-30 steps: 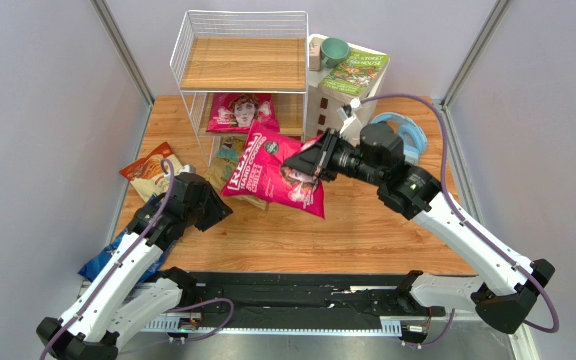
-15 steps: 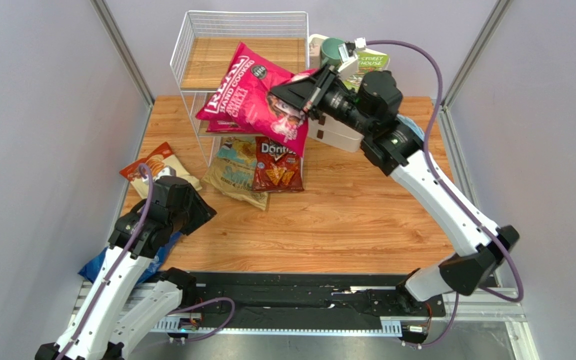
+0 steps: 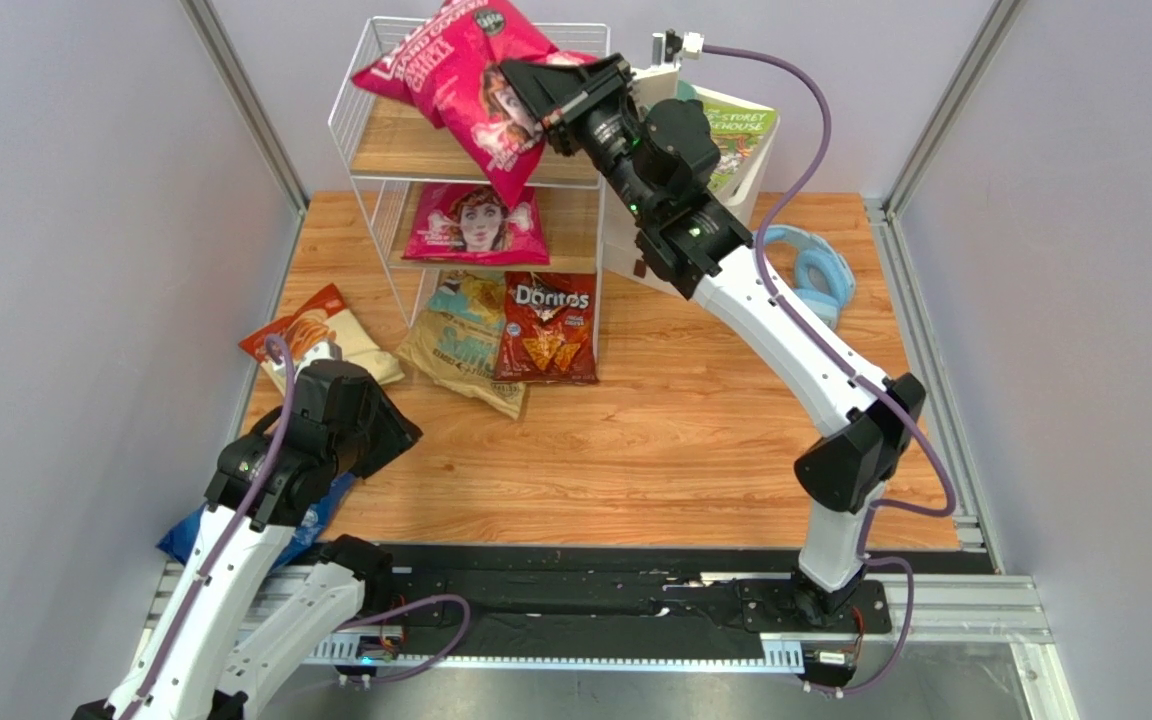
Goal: Place and organize the chips bags onto the shelf
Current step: Adjust the shelf at the center of the board.
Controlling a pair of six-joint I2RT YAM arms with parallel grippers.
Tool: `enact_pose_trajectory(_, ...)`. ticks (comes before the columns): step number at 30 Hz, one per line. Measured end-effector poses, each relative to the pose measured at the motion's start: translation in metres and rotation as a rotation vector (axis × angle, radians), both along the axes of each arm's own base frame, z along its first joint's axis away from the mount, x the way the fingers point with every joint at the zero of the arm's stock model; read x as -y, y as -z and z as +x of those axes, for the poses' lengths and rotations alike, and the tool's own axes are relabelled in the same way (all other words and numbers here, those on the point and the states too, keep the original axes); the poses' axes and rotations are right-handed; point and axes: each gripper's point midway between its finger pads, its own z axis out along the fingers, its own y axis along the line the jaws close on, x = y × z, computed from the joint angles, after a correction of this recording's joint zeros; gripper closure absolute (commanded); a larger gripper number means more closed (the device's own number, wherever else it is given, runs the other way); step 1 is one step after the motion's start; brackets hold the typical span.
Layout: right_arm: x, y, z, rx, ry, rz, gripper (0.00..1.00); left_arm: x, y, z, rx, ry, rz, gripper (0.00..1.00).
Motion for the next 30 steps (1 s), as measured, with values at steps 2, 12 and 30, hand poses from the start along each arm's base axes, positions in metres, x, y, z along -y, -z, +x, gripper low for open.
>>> enact_pose_trajectory(2,-0.002,-0.013,0.006,0.019,0.035,0.039,1.0,-0.001,0.001,-0.002,-0.004,0.0,0.004,0.52)
enact_pose_trajectory(12,-0.004,-0.005,0.03,-0.023,0.146,0.09,1.0,-0.004,0.0,-0.004,0.003,0.01,0.021,0.46)
enact_pose_trajectory(30,0.055,0.021,0.02,-0.133,0.268,0.007,1.0,-0.019,-0.063,0.084,0.169,-0.038,0.172,0.26)
